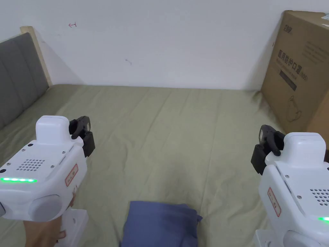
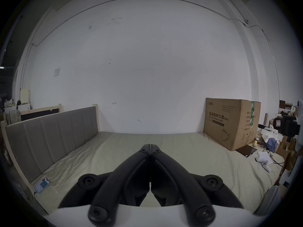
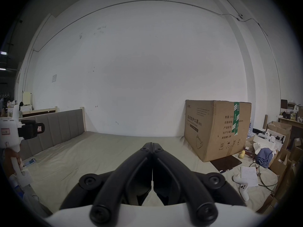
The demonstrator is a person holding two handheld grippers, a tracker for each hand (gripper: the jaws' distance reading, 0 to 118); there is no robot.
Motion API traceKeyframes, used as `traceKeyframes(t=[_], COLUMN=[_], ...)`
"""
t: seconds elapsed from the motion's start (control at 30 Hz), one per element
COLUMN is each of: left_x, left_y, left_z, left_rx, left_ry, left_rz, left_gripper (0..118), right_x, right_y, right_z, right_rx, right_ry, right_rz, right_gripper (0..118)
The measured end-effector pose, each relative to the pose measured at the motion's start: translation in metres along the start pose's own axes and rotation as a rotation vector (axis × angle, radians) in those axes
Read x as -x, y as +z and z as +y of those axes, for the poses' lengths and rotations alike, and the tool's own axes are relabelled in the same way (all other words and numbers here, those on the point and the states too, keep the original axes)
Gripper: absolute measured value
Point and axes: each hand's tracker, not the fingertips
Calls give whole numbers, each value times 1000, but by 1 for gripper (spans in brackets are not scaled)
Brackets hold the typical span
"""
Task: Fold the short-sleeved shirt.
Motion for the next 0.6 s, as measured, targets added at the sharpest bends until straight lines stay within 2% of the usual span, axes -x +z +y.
traceKeyframes(t=[0.37,0.5,0.6], left_x=[8,12,16], left_y=[5,8,10], left_z=[-10,-12,-14], left_rx=[21,25,29], left_ry=[26,41,47], left_rz=[22,25,23], left_gripper=[0,0,0], right_x=[6,24,41], right_y=[-7,-25,-40], right_z=[-13,-47,-78], right_rx=[38,153,271], right_ry=[-5,-26,-11], right_rz=[33,94,153], right_gripper=[0,0,0])
